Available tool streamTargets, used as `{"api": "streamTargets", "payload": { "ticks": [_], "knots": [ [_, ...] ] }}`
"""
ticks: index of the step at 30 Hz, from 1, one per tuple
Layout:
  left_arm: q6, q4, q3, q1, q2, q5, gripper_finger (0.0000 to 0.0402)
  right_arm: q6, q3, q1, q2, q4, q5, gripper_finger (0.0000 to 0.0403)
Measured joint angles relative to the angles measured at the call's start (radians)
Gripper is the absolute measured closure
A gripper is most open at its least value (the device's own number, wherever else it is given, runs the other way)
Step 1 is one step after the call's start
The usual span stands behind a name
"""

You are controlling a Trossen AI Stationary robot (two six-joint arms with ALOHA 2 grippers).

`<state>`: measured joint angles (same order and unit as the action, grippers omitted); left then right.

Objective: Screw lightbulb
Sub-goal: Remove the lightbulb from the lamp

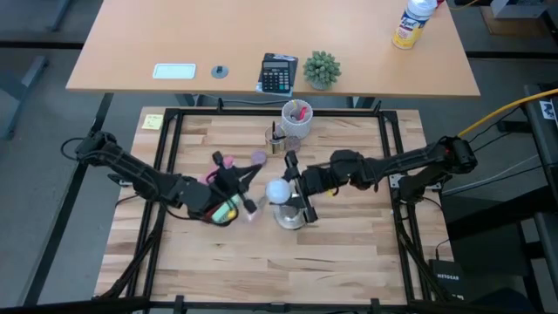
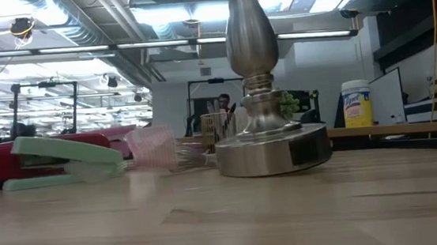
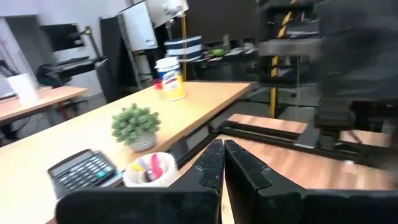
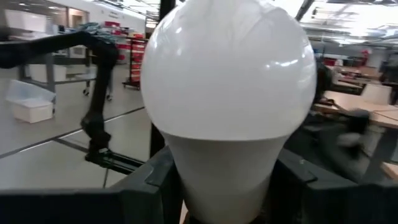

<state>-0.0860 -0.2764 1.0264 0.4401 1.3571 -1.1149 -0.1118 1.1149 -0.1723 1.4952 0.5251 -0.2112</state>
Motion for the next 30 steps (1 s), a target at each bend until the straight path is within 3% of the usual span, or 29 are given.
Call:
{"api": "streamTargets", "payload": {
  "ticks": [10,21,26,30],
  "knots": [
    [0.001,0.005,0.000,0.058,-0.041,0.016,0.0397,-0.002,0.000,0.001,0.000,-0.001,0.024,0.0237],
    [0.158,0.003,0.000,0.121,-0.015,0.398,0.0396,-0.026,0.000,0.001,0.000,0.001,0.045,0.0237],
    [0.190,-0.045,0.000,0.102,0.048,0.435,0.0396,-0.027,0.000,0.002,0.000,0.001,0.046,0.0237],
    [0.129,-0.160,0.000,0.086,0.095,0.433,0.0396,-0.027,0.000,0.002,0.000,0.002,0.047,0.0237]
  ]
}}
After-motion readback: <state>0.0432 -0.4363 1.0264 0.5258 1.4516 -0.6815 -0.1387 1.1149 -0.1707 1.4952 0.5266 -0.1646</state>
